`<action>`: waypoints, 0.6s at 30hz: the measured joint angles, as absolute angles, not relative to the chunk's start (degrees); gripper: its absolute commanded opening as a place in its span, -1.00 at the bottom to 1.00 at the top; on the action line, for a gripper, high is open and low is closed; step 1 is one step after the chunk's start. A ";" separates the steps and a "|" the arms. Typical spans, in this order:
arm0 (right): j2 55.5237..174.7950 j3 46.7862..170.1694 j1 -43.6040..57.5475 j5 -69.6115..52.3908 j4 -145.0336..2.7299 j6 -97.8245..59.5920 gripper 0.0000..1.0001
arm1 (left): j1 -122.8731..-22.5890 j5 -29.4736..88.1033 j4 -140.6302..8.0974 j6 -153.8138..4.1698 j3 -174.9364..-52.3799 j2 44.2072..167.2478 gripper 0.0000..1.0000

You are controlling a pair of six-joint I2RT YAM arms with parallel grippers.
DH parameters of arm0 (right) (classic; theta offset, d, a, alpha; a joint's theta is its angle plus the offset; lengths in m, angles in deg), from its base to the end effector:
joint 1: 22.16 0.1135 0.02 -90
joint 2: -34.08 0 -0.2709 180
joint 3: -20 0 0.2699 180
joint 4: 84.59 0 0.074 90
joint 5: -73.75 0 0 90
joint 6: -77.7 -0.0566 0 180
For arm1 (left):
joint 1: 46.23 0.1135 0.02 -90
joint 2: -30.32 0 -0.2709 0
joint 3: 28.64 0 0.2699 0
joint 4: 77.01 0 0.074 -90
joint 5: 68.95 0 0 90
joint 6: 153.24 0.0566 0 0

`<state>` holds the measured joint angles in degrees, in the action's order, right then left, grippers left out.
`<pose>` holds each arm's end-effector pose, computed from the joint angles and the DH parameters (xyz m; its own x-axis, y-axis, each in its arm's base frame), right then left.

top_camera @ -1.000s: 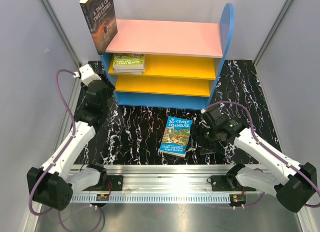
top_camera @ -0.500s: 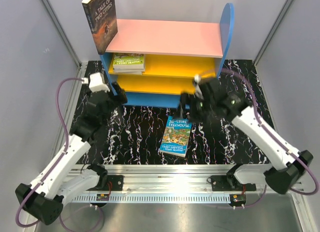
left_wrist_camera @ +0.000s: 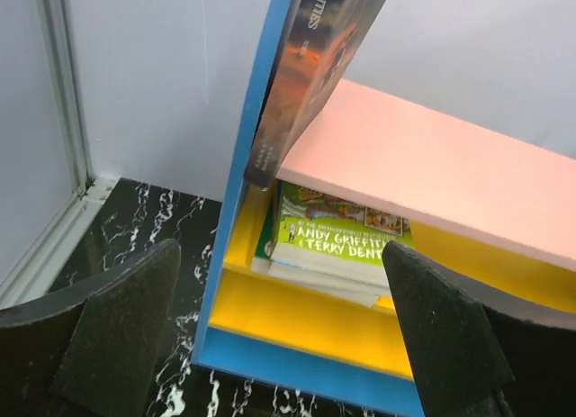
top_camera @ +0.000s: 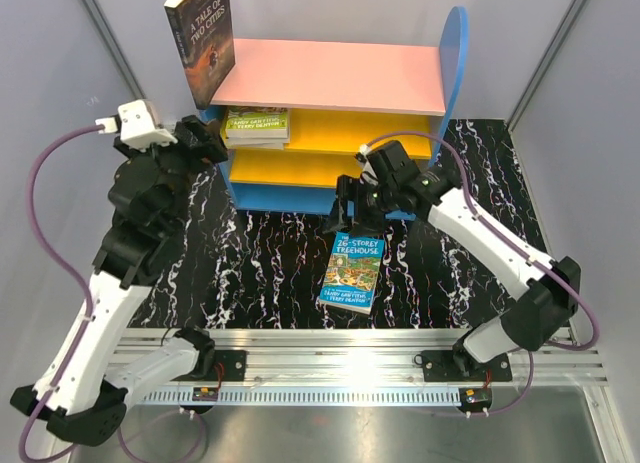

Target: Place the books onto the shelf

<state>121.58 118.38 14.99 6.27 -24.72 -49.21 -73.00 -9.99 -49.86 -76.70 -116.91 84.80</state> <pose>0.2707 0.2323 0.3398 -0.9362 -0.0133 -0.3511 -0.2450 0.7410 0.6252 0.1994 -0.0679 0.4983 0.1170 -0.2824 -0.9521 -0.0454 0.9562 -0.2892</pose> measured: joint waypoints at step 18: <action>114.44 86.60 14.93 2.64 -24.77 -53.27 0.65 | -83.66 22.09 -52.48 -93.90 -81.00 94.44 0.98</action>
<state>114.44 86.60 14.93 2.64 -24.77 -53.27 -83.66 22.09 -52.48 -93.90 -81.00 94.44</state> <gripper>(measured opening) 0.829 0.984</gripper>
